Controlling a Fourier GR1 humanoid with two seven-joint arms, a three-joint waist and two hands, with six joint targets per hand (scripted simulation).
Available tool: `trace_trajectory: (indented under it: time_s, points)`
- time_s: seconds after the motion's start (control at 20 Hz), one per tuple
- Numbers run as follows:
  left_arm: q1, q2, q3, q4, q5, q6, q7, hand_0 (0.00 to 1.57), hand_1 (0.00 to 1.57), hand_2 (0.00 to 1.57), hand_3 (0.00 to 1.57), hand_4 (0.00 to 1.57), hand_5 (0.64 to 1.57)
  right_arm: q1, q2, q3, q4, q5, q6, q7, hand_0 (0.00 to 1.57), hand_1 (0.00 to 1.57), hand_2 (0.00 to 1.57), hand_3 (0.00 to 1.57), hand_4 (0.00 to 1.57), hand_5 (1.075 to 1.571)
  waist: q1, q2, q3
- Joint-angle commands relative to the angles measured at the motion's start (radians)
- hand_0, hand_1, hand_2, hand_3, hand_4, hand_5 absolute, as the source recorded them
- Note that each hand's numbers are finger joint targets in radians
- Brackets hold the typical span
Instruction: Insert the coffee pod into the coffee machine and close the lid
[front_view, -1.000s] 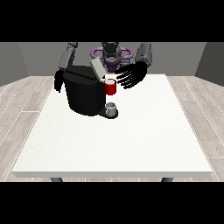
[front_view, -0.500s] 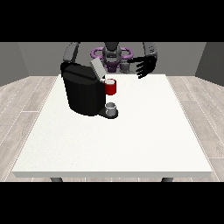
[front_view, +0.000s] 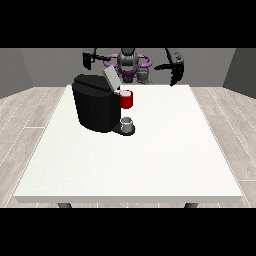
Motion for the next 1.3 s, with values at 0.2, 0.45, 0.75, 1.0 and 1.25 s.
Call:
trace_trajectory:
  time_s: [0.2, 0.45, 0.75, 1.0, 1.25]
  points:
    - [0.146, 0.035, 0.010, -0.026, 0.032, -0.043, -0.064, 0.00, 0.00, 0.00, 0.00, 0.32, 1.571, -0.002, 0.031, 0.149, -0.309, 0.049, -0.088, 0.142, 0.00, 0.00, 0.00, 0.00, 0.19, 1.571, -0.026, -0.020, 0.0010]
    - [0.148, -0.010, -0.028, -0.184, 0.085, -0.063, -0.010, 0.00, 0.00, 0.00, 0.00, 0.30, 1.571, 0.012, 0.016, 0.130, -0.413, 0.133, -0.156, 0.162, 0.00, 0.00, 0.00, 0.00, 0.44, 1.571, 0.064, 0.072, 0.0017]
    - [0.117, -0.065, -0.097, -0.267, 0.076, -0.061, -0.038, 0.00, 0.00, 0.00, 0.00, 0.18, 1.571, -0.180, 0.032, 0.106, -0.296, 0.121, -0.278, 0.187, 0.00, 0.00, 0.00, 0.00, 0.29, 1.571, 0.165, 0.207, 0.0019]
    - [0.156, -0.061, -0.119, -0.320, 0.092, -0.043, -0.047, 0.00, 0.00, 0.00, 0.00, 0.19, 1.571, -0.265, 0.032, 0.128, -0.311, 0.185, -0.345, 0.279, 0.00, 0.00, 0.00, 0.00, 0.21, 1.571, 0.139, 0.250, 0.0015]
    - [0.196, -0.022, -0.117, -0.406, 0.131, -0.091, -0.038, 0.00, 0.00, 0.00, 0.00, 0.21, 1.571, -0.302, 0.031, 0.118, -0.222, 0.218, -0.377, 0.253, 0.00, 0.00, 0.00, 0.00, 0.34, 1.571, 0.186, 0.269, 0.0017]
